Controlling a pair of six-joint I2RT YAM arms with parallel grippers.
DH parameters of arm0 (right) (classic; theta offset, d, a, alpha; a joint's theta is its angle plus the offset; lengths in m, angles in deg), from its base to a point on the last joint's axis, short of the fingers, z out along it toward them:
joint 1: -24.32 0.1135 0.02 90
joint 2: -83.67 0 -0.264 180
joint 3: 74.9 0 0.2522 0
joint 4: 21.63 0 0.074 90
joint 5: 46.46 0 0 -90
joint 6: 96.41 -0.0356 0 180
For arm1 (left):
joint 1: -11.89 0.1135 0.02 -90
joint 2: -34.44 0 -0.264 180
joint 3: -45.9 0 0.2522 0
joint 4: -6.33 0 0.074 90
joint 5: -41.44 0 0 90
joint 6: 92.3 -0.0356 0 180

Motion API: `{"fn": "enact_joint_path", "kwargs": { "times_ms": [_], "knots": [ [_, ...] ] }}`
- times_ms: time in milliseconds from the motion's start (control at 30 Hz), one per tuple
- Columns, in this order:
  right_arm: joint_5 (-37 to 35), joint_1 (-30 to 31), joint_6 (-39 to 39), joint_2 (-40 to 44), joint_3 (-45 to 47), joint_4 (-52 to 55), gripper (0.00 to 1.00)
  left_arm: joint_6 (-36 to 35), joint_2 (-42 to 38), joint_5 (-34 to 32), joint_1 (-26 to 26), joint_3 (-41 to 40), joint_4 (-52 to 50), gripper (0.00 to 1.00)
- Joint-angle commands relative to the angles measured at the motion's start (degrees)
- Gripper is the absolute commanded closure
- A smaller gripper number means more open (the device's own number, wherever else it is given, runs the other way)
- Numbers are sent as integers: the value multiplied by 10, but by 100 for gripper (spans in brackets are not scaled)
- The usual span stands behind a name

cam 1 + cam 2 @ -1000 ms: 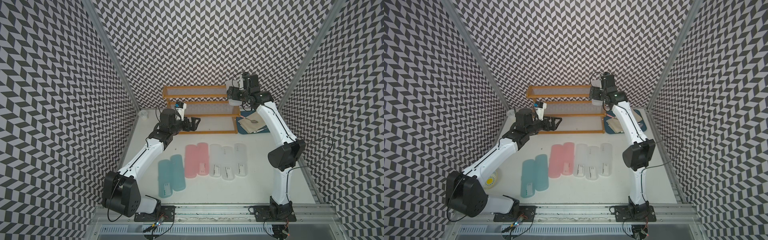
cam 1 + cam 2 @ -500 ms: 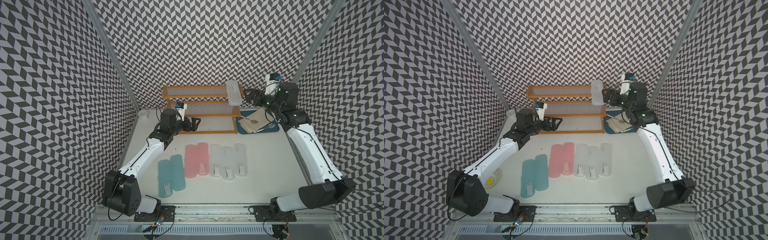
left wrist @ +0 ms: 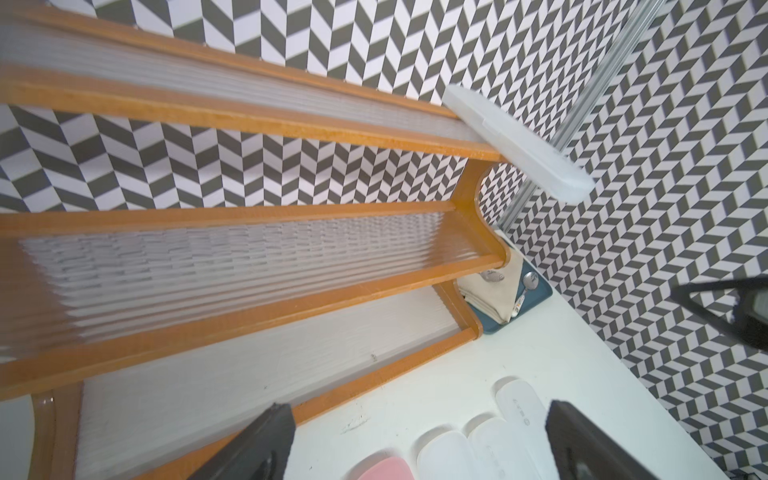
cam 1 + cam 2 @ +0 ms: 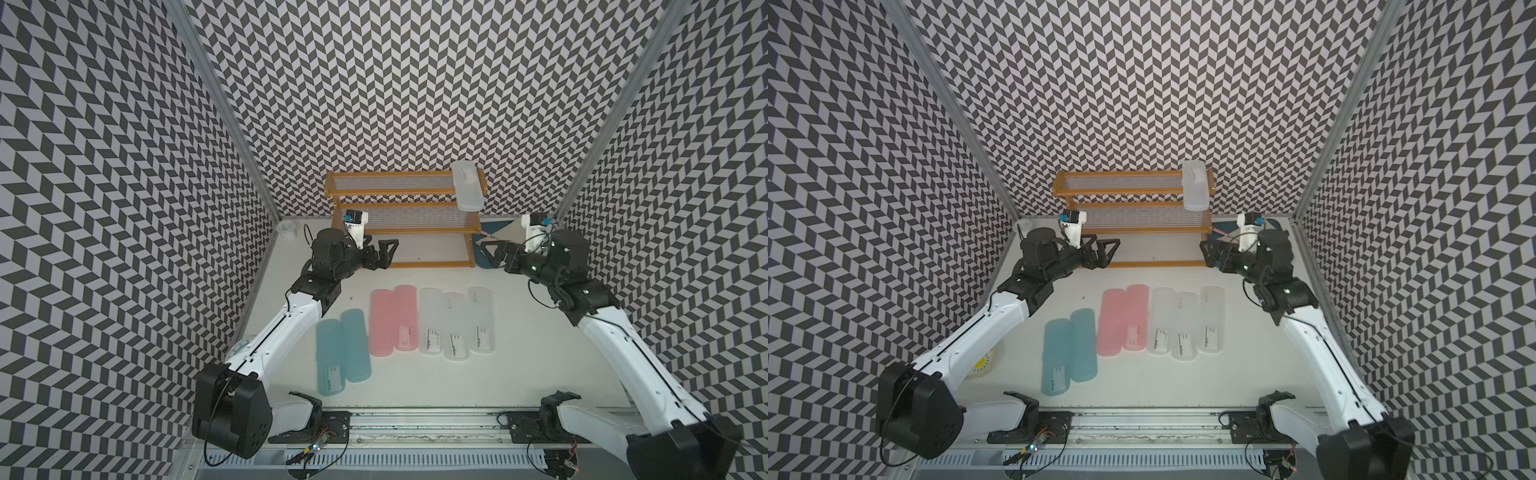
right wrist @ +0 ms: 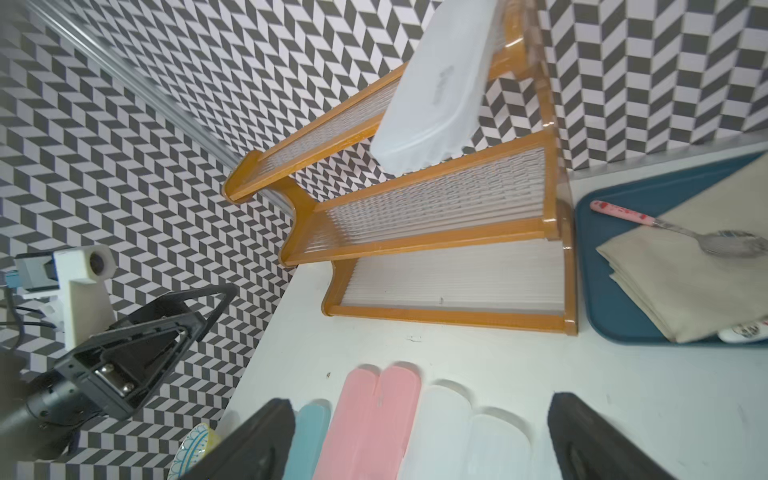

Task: Place the pencil cases on the shelf according to color
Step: Pick up the pencil case from the center of the board.

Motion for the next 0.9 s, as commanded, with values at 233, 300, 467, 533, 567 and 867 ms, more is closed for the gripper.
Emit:
{"fn": "enact_joint_path", "kwargs": {
  "times_ms": [233,300,467,533,567,867],
  "knots": [
    [-23,4,-16,14,46,120,2,20,2,-17,2,37,-33,0],
    [-54,18,-28,8,69,136,5,34,-4,-17,4,53,-83,0],
    [-122,67,-86,25,130,131,5,46,-69,-9,7,-20,-83,0],
    [-148,81,-95,24,146,138,5,40,-88,-22,8,-49,-79,0],
    [-166,87,-97,19,152,144,6,36,-94,-30,9,-62,-79,0],
    [-210,144,-125,-57,202,121,8,49,-104,-33,42,-65,-88,0]
  ]
}}
